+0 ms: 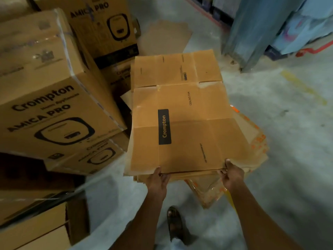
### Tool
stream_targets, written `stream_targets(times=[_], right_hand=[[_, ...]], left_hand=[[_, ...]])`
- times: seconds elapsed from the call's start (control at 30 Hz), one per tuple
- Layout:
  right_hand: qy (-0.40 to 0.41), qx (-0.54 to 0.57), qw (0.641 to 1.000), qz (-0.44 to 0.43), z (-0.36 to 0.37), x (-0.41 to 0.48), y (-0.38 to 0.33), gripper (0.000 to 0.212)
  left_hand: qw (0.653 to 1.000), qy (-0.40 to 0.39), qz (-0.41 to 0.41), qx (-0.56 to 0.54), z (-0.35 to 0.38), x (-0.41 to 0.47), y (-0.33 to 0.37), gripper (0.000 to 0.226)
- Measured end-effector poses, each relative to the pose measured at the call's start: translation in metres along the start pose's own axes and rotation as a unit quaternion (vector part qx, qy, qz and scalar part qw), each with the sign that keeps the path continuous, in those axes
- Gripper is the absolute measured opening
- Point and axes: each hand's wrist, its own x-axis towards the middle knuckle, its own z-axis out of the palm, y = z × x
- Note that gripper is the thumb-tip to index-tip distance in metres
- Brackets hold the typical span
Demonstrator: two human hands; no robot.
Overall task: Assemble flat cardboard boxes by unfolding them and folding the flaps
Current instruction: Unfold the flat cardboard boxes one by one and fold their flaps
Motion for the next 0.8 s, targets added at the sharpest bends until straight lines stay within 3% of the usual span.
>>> stream_targets(times=[0.2,0.47,0.53,0.67,0.8], right_hand=[[0.011,-0.018,0.999,0.033,0.002,0.003,0.015,0.008],[-0.008,-0.071,0.996,0.049,0.007,-0.008,0.035,0.018],[-0.017,-0.11,0.993,0.041,0.013,-0.016,0.044,0.008],[-0.125,-0.157,0.98,0.003,0.053,-0.048,0.072,0.028],[-0.242,-0.272,0.931,-0.006,0.12,-0.104,0.122,0.007]], left_hand=[[0.999,-0.02,-0.031,-0.003,-0.01,0.016,-0.004,0.041],[0.997,-0.046,-0.06,0.008,-0.032,0.005,0.01,0.049],[0.997,-0.05,-0.049,0.012,-0.04,0.0,0.018,0.045],[0.999,-0.05,-0.015,-0.001,-0.065,-0.009,0.042,0.022],[0.998,-0.016,0.041,-0.041,-0.126,-0.008,0.084,0.018]])
